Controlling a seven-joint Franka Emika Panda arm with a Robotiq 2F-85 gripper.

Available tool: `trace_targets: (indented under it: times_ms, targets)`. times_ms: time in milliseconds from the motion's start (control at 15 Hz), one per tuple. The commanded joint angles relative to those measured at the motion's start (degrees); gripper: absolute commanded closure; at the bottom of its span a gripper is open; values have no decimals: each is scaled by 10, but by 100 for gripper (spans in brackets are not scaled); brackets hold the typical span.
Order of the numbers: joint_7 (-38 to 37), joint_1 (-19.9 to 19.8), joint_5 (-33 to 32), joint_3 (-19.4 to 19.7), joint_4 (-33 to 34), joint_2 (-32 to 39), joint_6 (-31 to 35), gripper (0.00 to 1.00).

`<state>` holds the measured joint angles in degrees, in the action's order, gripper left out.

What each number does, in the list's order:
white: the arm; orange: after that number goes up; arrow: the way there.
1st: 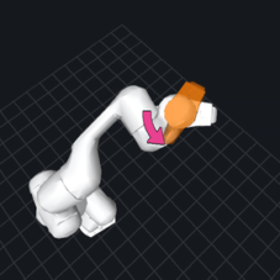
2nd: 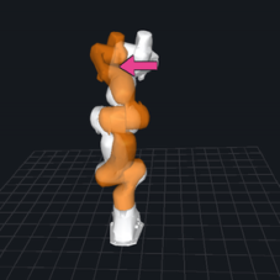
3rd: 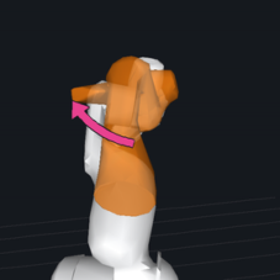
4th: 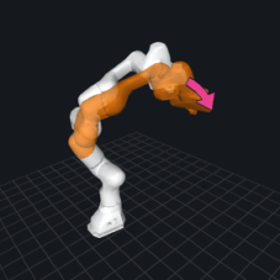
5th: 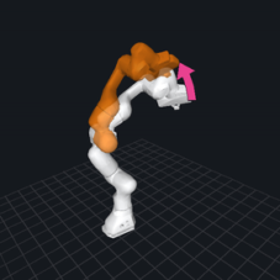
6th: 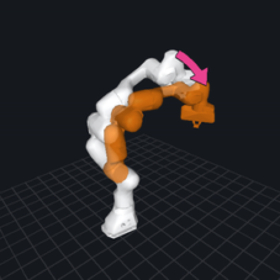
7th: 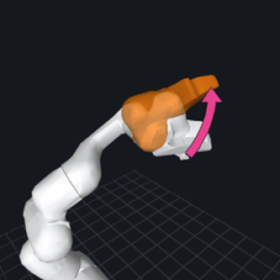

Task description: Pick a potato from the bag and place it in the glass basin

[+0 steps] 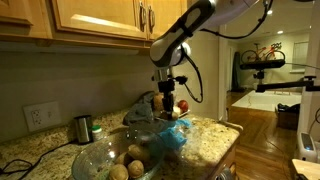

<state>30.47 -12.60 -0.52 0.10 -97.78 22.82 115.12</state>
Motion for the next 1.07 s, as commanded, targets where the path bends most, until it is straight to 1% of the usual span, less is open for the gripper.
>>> trace_targets:
  times_ms: [0,200,400,667,1000]
  targets:
    - [15,10,11,-7,-30,-32,4,69]
    - [10,24,4,-15,-34,-30,8,69]
    - [-8,48,-28,-12,-59,-39,55,69]
    - [-15,77,-68,-16,-80,-38,100,69]
    - [-27,103,-107,-22,-82,-42,130,69]
